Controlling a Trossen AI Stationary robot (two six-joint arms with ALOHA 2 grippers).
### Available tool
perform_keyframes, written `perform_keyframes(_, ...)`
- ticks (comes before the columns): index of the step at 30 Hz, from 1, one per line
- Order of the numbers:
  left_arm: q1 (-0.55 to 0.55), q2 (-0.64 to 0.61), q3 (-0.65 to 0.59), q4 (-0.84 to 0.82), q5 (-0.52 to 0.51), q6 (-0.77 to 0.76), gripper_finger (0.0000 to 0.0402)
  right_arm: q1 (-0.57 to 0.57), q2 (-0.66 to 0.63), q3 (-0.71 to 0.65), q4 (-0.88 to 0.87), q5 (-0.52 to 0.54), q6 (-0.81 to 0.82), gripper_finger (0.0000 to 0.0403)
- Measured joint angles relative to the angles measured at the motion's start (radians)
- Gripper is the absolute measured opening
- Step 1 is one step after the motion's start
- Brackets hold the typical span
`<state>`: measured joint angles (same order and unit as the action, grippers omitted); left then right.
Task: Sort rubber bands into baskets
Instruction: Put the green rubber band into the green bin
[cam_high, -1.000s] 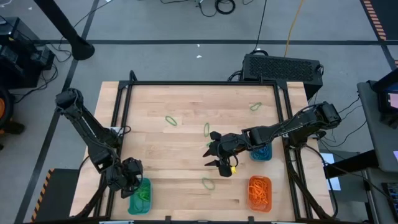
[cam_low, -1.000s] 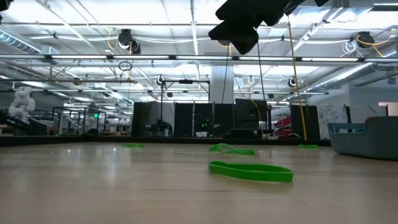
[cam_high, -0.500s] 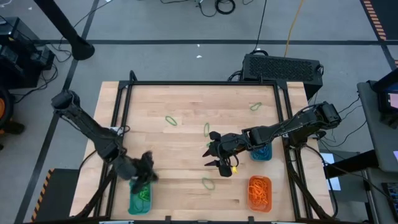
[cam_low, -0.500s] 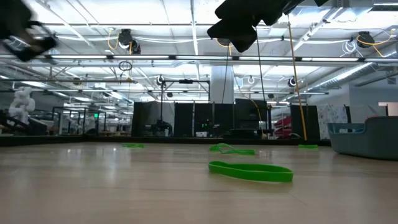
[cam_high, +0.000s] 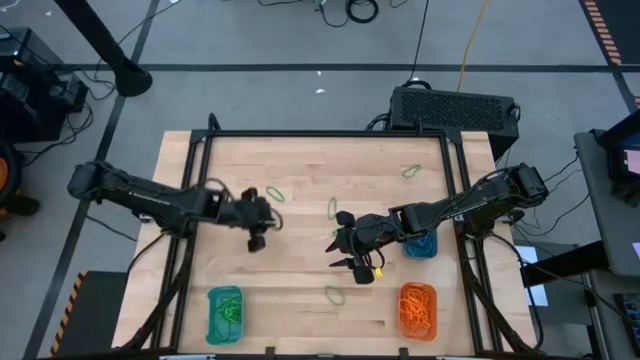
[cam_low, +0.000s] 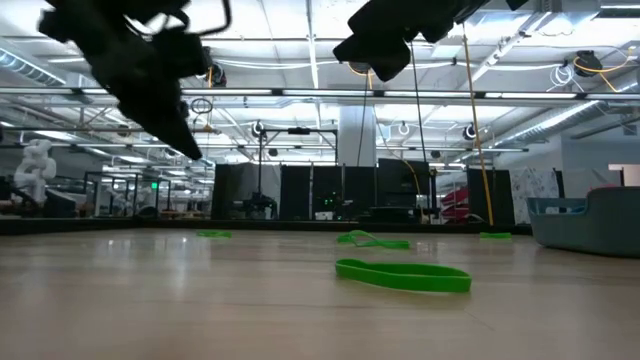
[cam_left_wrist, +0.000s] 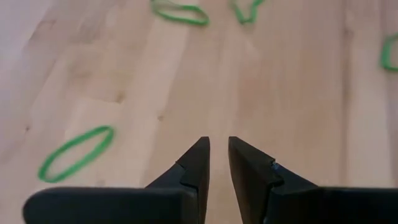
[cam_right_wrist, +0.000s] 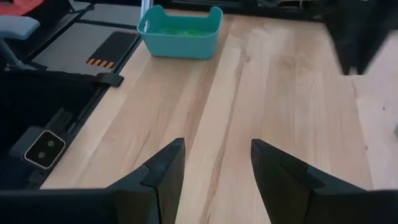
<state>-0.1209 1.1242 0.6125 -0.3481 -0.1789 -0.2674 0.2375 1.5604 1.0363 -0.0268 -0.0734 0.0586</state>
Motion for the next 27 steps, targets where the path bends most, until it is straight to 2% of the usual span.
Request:
perform_keyframes(3,0.11,0.022,0.0,0.053,0.102,0.069,0.0066,-0.002,0.0,0.0,-0.04,0.001,0.005,0.0176)
perform_keyframes(6,0.159,0.079,0.0,0.198,0.204,0.158,0.0066,-0.009,0.0,0.0,-0.132,0.002,0.019,0.0176)
perform_keyframes(11,0.164,0.234,0.008,0.447,0.214,0.298,0.0066,-0.034,0.0,0.0,-0.301,0.004,0.1,0.0176)
perform_keyframes(15,0.207,0.361,0.085,0.443,0.226,0.326,0.0066,-0.049,0.0,0.0,-0.361,0.012,0.148,0.0176)
perform_keyframes(18,0.234,0.463,0.161,0.443,0.259,0.361,0.0066,-0.048,0.0,0.0,-0.373,0.074,0.143,0.0176)
perform_keyframes(23,0.246,0.6,0.275,0.433,0.26,0.549,0.0066,-0.048,0.0,0.0,-0.408,0.102,0.134,0.0176)
perform_keyframes(27,0.245,0.67,0.361,0.385,0.279,0.61,0.0066,-0.048,0.0,0.0,-0.429,0.102,0.137,0.0176)
